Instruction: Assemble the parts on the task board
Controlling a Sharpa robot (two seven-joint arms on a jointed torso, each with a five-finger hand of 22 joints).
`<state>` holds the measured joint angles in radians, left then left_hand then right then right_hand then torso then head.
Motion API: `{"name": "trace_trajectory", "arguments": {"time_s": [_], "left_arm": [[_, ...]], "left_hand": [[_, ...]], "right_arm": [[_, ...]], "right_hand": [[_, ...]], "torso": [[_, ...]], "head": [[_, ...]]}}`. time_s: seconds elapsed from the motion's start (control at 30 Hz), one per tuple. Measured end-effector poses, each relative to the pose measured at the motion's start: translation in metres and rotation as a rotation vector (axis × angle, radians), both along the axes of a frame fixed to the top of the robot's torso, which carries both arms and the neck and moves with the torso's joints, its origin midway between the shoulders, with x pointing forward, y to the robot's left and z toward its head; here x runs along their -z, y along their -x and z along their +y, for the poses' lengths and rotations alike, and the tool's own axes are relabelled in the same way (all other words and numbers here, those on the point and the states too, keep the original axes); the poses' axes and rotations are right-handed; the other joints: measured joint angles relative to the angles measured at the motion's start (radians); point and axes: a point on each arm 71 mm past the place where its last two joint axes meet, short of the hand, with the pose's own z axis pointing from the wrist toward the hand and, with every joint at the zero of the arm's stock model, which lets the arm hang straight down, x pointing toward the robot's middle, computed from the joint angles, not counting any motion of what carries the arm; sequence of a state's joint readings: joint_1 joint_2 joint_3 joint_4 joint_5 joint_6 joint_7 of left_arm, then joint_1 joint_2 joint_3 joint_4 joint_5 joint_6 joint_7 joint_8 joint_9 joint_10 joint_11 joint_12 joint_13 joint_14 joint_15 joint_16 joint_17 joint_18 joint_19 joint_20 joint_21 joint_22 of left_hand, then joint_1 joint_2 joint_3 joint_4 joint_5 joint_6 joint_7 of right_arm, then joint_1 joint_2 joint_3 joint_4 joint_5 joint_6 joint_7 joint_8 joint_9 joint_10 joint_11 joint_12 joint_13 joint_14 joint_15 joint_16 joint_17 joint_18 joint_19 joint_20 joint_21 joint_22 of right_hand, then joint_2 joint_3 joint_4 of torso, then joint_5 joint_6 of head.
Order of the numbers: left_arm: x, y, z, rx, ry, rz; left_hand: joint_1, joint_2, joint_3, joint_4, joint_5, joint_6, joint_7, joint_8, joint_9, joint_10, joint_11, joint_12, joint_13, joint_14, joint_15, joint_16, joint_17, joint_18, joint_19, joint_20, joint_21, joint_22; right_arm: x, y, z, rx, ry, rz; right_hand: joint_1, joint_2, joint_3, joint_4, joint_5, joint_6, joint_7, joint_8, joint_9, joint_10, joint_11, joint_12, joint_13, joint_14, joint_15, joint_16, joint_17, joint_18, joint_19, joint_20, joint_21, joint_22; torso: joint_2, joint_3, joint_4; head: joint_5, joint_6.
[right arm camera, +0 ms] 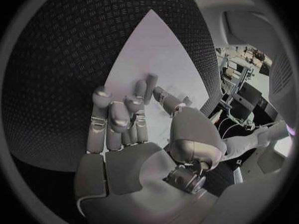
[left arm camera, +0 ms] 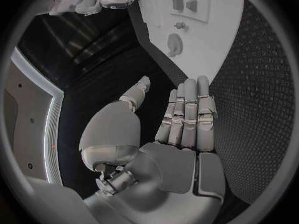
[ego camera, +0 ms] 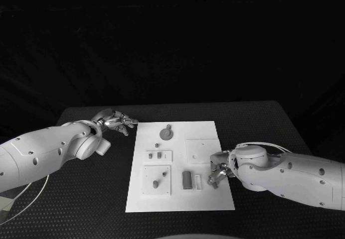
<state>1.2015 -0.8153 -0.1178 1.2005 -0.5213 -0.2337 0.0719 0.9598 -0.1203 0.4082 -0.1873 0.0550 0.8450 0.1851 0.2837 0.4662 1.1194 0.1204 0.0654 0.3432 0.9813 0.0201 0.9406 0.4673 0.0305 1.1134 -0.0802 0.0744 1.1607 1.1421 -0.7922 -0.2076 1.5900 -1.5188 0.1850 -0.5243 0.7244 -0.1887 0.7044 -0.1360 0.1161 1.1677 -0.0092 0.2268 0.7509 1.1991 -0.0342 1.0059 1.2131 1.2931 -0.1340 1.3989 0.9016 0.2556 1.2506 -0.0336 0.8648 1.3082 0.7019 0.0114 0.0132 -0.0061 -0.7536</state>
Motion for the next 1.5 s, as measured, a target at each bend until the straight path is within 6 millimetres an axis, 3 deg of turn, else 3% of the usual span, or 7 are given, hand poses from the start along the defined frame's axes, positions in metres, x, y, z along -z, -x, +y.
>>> {"name": "trace_trajectory", "arguments": {"time_s": [0.1, 0.33, 0.6, 0.67, 0.9, 1.2, 1.5], "left_arm": [[0.0, 0.0, 0.0, 0.0, 0.0, 0.001], [0.0, 0.0, 0.0, 0.0, -0.001, 0.002], [0.0, 0.0, 0.0, 0.001, -0.002, 0.003], [0.0, 0.0, 0.0, 0.001, -0.003, 0.003], [0.0, 0.0, 0.0, 0.001, -0.006, 0.004], [0.0, 0.0, 0.0, 0.001, -0.008, 0.005], [0.0, 0.0, 0.0, 0.001, -0.009, 0.005]], "left_hand": [[0.0, 0.0, 0.0, 0.0, 0.0, 0.0, 0.0, 0.0, 0.0, 0.0, 0.0, 0.0, 0.0, 0.0, 0.0, -0.004, 0.0, 0.0, 0.0, 0.0, 0.0, 0.0], [0.0, 0.0, -0.002, 0.002, 0.0, 0.0, 0.0, 0.0, 0.0, 0.0, 0.0, 0.0, 0.0, 0.0, 0.0, -0.004, 0.0, 0.0, 0.0, 0.0, 0.0, 0.0], [0.0, 0.0, -0.002, 0.002, 0.0, 0.0, 0.0, 0.0, 0.0, 0.0, 0.0, 0.0, 0.0, 0.0, 0.0, -0.004, 0.0, 0.0, 0.0, 0.0, 0.0, 0.0], [0.0, 0.0, -0.002, 0.002, 0.0, 0.0, 0.0, 0.0, 0.0, 0.0, 0.0, 0.0, 0.0, 0.0, 0.0, -0.004, 0.0, 0.0, 0.0, 0.0, 0.0, 0.0], [0.0, 0.0, -0.002, 0.002, 0.0, 0.0, 0.0, 0.0, 0.0, 0.0, 0.0, 0.0, 0.0, 0.0, 0.0, -0.004, 0.0, 0.0, 0.0, 0.0, 0.0, 0.0], [0.0, 0.0, -0.002, 0.002, 0.0, 0.0, 0.0, 0.0, -0.001, 0.0, 0.0, 0.0, 0.0, 0.0, 0.0, -0.004, 0.0, 0.0, 0.0, 0.0, 0.0, 0.0], [0.0, 0.0, -0.002, 0.002, 0.0, 0.0, 0.0, 0.0, -0.001, 0.0, 0.0, 0.0, 0.0, 0.0, 0.0, -0.004, 0.0, 0.0, -0.001, 0.001, 0.0, 0.0]], "right_arm": [[-0.001, 0.001, 0.003, -0.027, 0.026, -0.018], [-0.002, 0.003, 0.007, -0.064, 0.066, -0.03], [-0.003, 0.002, 0.007, -0.046, 0.046, 0.002], [-0.002, 0.001, 0.006, -0.036, 0.034, 0.012], [-0.001, 0.0, 0.001, 0.011, -0.016, 0.036], [0.0, 0.0, -0.004, 0.027, -0.057, 0.04], [0.0, 0.001, -0.003, -0.006, -0.056, 0.016]], "right_hand": [[-0.001, -0.016, 0.01, 0.024, 0.0, 0.003, -0.003, 0.0, 0.0, -0.004, 0.004, 0.0, 0.0, 0.0, 0.0, 0.0, 0.0, 0.0, 0.0, 0.0, 0.0, 0.0], [0.005, -0.012, 0.012, 0.026, 0.0, 0.003, -0.004, 0.0, 0.0, -0.008, 0.007, 0.0, 0.0, -0.003, 0.003, 0.0, 0.0, -0.001, 0.0, 0.0, 0.0, 0.0], [0.056, 0.115, -0.016, -0.125, -0.012, -0.007, -0.004, -0.001, -0.016, -0.009, 0.013, 0.0, 0.0, -0.004, 0.004, 0.0, 0.002, -0.001, -0.004, 0.004, 0.0, 0.0], [0.062, 0.125, -0.01, -0.149, -0.012, -0.012, 0.0, -0.001, -0.016, -0.007, 0.015, 0.0, 0.0, -0.004, 0.004, 0.0, 0.002, -0.004, -0.004, 0.004, 0.0, 0.0], [0.11, 0.114, -0.009, -0.156, -0.008, -0.013, 0.002, -0.001, -0.023, -0.003, 0.011, 0.0, 0.0, -0.004, 0.004, 0.001, 0.005, -0.013, -0.008, 0.007, 0.009, 0.0], [0.21, 0.027, -0.018, -0.161, -0.008, -0.022, 0.011, 0.0, -0.023, 0.0, 0.015, 0.0, -0.002, -0.006, 0.006, 0.001, 0.005, -0.006, -0.02, 0.009, 0.016, 0.0], [0.224, 0.015, -0.022, -0.159, -0.008, -0.022, 0.012, 0.0, -0.021, 0.0, 0.015, 0.0, -0.002, -0.002, 0.009, 0.001, 0.005, -0.001, -0.023, 0.012, 0.016, 0.0]], "torso": [[0.0, 0.0001, 0.0001], [0.0, -0.0006, 0.0005], [0.0, -0.0006, 0.0007], [0.0, -0.0003, 0.0007], [0.0, 0.0005, 0.0007], [0.0, 0.0001, 0.0007], [0.0, -0.0002, 0.0006]], "head": [[-0.001, -0.001], [-0.003, -0.002], [-0.004, -0.003], [-0.004, -0.003], [-0.003, -0.004], [-0.003, -0.004], [-0.002, -0.002]]}}
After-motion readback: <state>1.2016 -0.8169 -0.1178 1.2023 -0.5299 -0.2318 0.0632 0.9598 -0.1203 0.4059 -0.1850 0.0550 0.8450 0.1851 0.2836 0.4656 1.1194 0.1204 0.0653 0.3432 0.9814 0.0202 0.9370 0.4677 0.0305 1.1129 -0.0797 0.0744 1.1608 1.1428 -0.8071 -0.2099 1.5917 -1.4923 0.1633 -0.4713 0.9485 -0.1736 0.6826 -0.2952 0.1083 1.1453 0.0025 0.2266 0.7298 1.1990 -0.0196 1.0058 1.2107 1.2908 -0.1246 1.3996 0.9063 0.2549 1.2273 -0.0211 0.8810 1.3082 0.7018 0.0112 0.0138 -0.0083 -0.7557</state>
